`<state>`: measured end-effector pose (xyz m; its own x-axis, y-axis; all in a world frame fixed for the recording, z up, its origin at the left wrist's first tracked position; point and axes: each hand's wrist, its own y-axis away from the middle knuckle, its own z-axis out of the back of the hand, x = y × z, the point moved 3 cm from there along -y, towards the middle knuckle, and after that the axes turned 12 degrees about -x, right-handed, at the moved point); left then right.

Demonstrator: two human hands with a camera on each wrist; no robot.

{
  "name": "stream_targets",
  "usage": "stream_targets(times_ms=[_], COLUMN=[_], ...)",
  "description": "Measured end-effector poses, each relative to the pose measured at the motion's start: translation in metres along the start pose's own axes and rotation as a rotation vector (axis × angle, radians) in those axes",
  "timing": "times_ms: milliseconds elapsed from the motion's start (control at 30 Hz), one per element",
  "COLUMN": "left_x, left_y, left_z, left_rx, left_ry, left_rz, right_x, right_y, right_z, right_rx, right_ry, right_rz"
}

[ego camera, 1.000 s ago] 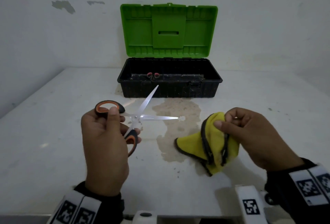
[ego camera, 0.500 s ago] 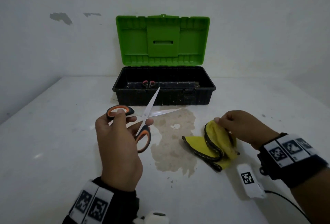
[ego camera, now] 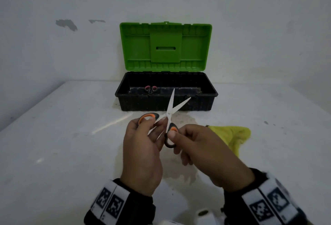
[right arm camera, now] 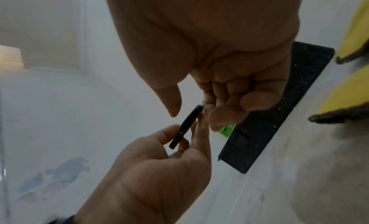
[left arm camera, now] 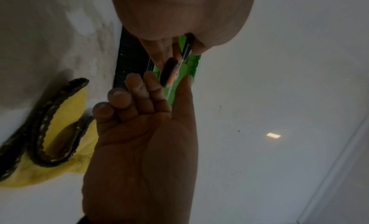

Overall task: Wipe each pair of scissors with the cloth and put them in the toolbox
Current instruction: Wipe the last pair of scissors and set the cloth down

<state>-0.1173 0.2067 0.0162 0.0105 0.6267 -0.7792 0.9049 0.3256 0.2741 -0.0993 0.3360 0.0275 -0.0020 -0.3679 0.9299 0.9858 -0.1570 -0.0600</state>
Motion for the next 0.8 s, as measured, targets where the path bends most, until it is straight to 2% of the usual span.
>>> stream_targets(times_ms=[167,300,400,800], left_x=[-0.002,-0.014,-0.020,-0.013], left_y=[-0.007,-0.015,-0.014,-0.015], left_z=[0.018,0.032,0.036,0.038], left_rx=[0.058,0.085,0.162,0.163], left_ry=[-0.193,-0.540,-0.666,-0.625], left_rz=[-0.001,-0.191,-0.294,-0.249], right_x=[-0.004,-0.009,-0.013,-0.013], right_y=[-0.001,-0.002,-0.002,0.005], right_z=[-0.004,-0.001,-0.008,-0.026], right_rx=[-0.043,-0.050,-0.068,-0.114], right_ry=[-0.265,-0.285,-0.261,-0.272], right_rz=[-0.087,-0.100,-0.088,-0.058])
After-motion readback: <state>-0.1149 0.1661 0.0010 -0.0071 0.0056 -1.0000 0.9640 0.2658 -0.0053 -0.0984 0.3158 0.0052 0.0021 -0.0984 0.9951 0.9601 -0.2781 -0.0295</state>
